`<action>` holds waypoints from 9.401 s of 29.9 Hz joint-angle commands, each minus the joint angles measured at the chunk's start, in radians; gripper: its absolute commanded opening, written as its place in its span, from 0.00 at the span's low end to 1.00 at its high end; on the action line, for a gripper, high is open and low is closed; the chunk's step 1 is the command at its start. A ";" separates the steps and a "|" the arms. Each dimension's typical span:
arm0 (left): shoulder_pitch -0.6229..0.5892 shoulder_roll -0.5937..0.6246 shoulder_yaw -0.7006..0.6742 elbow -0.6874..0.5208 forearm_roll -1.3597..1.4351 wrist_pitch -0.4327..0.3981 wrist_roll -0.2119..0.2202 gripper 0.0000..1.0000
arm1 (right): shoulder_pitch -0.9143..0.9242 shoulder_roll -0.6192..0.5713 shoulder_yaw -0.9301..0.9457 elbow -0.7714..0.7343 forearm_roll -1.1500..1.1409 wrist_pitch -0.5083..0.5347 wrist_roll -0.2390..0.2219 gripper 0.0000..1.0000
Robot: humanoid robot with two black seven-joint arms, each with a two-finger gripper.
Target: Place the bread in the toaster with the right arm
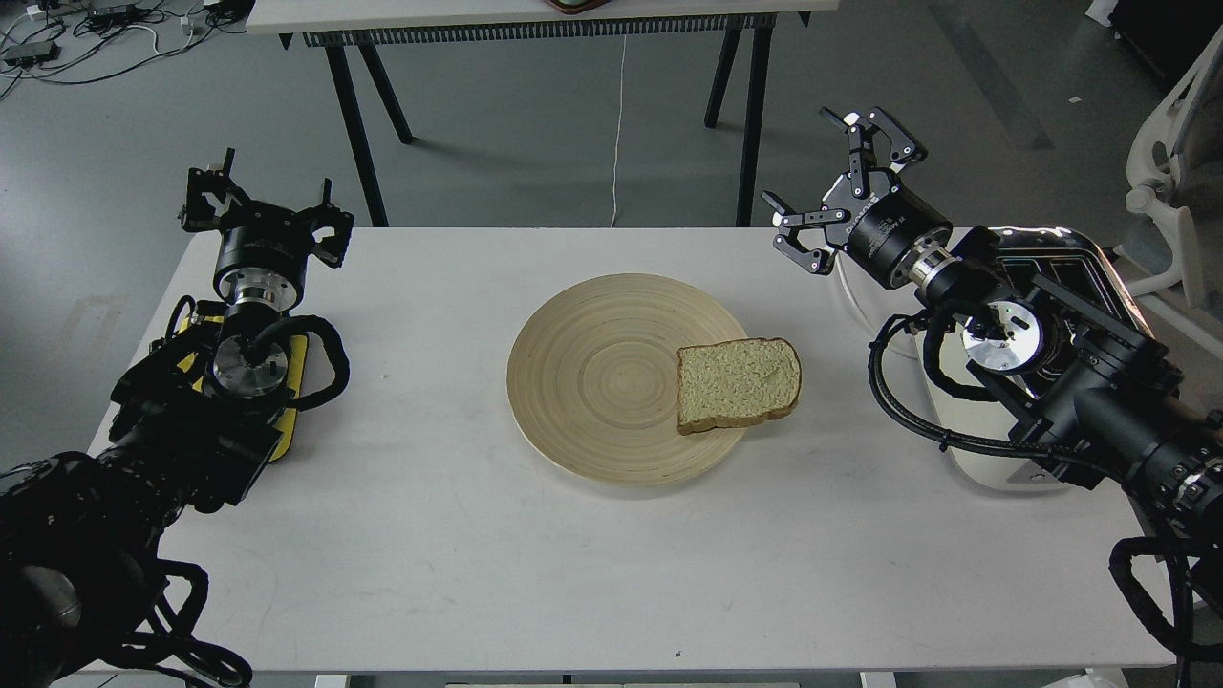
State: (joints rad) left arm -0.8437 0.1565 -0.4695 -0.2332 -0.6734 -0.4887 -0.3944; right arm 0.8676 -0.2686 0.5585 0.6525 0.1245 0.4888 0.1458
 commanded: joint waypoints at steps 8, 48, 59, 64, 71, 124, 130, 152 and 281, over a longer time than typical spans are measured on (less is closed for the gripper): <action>0.000 0.000 0.000 0.000 0.000 0.000 -0.001 1.00 | -0.001 0.000 0.000 -0.001 0.001 0.000 0.000 1.00; 0.000 0.000 0.000 0.000 0.000 0.000 -0.001 1.00 | -0.108 -0.086 -0.103 0.401 -0.356 -0.730 -0.012 1.00; 0.000 0.000 0.000 0.000 0.000 0.000 -0.001 1.00 | -0.142 -0.110 -0.224 0.398 -0.365 -0.766 -0.023 1.00; 0.000 0.000 0.000 0.000 0.000 0.000 -0.001 1.00 | -0.156 -0.136 -0.229 0.400 -0.365 -0.765 -0.025 1.00; 0.000 0.000 0.000 0.000 0.000 0.000 -0.001 1.00 | -0.168 -0.138 -0.248 0.398 -0.367 -0.763 -0.028 1.00; 0.000 0.000 0.000 0.000 0.000 0.000 -0.001 1.00 | -0.208 -0.058 -0.330 0.380 -0.417 -0.754 -0.028 0.32; 0.000 0.000 0.000 0.000 0.000 0.000 -0.001 1.00 | -0.207 -0.058 -0.325 0.380 -0.417 -0.756 -0.025 0.20; 0.000 0.000 0.000 0.000 0.000 0.000 -0.001 1.00 | -0.122 -0.060 -0.315 0.412 -0.416 -0.754 -0.011 0.17; 0.000 0.000 0.000 0.000 0.000 0.000 -0.001 1.00 | 0.008 -0.261 -0.207 0.465 -0.502 -0.601 -0.006 0.99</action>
State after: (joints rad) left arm -0.8436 0.1564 -0.4694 -0.2335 -0.6734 -0.4886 -0.3958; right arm 0.8932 -0.6252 0.2999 1.2005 -0.4164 -0.1358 0.1075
